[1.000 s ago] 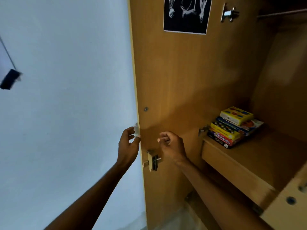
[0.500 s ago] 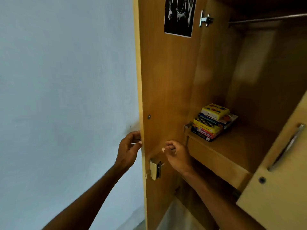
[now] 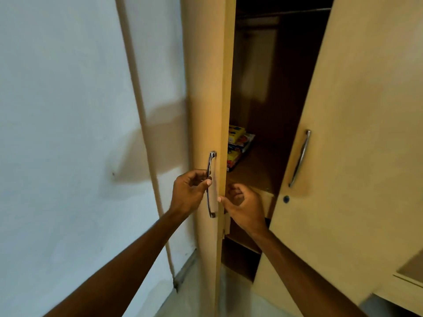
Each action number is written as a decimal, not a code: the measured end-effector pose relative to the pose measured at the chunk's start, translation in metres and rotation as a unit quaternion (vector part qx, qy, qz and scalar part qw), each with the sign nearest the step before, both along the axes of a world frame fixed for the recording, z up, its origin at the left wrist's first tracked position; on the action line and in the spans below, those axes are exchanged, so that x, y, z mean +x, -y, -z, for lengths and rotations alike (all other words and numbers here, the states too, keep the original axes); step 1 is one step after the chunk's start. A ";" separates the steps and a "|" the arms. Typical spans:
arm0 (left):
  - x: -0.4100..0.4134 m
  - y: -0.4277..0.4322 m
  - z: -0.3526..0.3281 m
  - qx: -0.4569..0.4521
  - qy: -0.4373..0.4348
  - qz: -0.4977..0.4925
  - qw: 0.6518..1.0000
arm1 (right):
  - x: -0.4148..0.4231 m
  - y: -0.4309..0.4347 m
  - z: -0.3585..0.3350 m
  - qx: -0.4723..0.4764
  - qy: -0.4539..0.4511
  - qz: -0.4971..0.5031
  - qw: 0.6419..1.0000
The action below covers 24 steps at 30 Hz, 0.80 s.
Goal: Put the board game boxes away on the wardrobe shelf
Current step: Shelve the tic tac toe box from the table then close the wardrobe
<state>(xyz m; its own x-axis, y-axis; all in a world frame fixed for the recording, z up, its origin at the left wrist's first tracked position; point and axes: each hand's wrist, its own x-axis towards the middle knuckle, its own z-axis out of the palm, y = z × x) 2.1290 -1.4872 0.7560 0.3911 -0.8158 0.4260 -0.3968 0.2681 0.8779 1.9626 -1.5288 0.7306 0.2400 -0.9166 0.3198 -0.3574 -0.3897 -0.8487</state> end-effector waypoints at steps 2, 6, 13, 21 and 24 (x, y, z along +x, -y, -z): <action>-0.009 0.009 -0.001 0.006 -0.008 0.017 1.000 | -0.010 0.004 -0.001 -0.032 -0.032 0.042 0.998; -0.036 0.040 -0.003 0.008 -0.001 0.062 0.998 | -0.040 0.023 -0.003 -0.081 -0.105 0.136 0.982; -0.079 0.105 -0.004 0.015 0.005 0.120 0.993 | -0.080 0.076 -0.006 -0.176 -0.198 0.241 0.934; -0.116 0.184 -0.002 0.034 0.011 0.116 0.993 | -0.104 0.140 -0.020 -0.216 -0.300 0.349 0.861; -0.126 0.213 0.000 0.036 0.012 0.108 0.993 | -0.111 0.165 -0.025 -0.218 -0.312 0.363 0.850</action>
